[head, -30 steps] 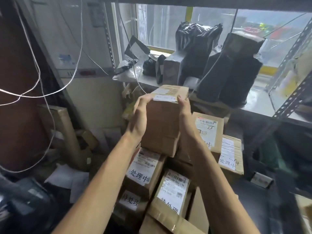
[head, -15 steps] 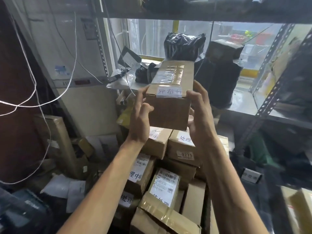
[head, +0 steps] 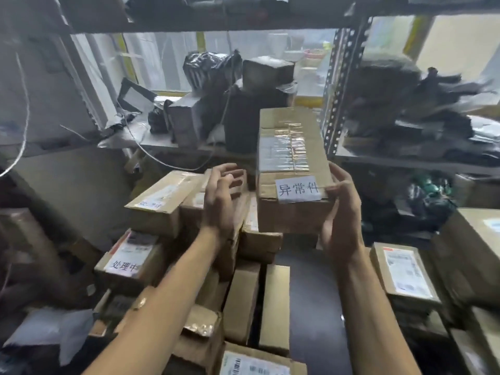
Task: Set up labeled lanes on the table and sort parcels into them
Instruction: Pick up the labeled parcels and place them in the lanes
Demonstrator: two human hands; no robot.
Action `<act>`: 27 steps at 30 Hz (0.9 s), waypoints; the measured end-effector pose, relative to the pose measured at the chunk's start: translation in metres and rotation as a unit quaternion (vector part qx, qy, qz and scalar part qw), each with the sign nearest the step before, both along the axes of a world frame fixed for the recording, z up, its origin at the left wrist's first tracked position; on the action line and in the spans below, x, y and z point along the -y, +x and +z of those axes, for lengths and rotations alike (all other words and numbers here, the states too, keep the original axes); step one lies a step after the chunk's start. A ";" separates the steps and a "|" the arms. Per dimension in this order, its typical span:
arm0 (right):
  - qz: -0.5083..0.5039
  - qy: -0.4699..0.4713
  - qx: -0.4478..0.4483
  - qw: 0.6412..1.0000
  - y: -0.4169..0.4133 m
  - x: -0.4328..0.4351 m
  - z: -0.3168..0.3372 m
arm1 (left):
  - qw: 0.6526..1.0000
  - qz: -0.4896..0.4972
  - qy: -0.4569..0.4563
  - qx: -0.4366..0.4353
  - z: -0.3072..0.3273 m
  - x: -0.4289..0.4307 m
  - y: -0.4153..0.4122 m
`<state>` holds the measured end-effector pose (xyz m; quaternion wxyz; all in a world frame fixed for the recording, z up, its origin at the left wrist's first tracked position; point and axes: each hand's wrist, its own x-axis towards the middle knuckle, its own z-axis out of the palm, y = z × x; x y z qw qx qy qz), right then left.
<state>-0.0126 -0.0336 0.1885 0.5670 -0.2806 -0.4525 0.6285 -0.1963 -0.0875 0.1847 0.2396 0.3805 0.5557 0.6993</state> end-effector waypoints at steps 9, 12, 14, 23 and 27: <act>-0.037 -0.004 -0.033 0.999 0.163 0.004 -0.020 | 0.982 -0.138 -0.130 0.015 -0.016 -0.003 0.125; -0.042 -0.011 -0.036 0.998 0.202 0.007 -0.029 | 0.963 -0.196 -0.182 0.011 -0.018 -0.005 0.169; -0.057 -0.017 -0.036 0.998 0.226 0.009 -0.036 | 0.950 -0.232 -0.210 0.006 -0.022 -0.007 0.197; -0.123 -0.045 -0.011 0.991 0.312 0.051 -0.079 | 0.848 -0.458 -0.256 0.069 -0.054 -0.020 0.289; -0.155 -0.055 -0.006 0.986 0.332 0.073 -0.088 | 0.821 -0.500 -0.258 0.096 -0.072 -0.022 0.310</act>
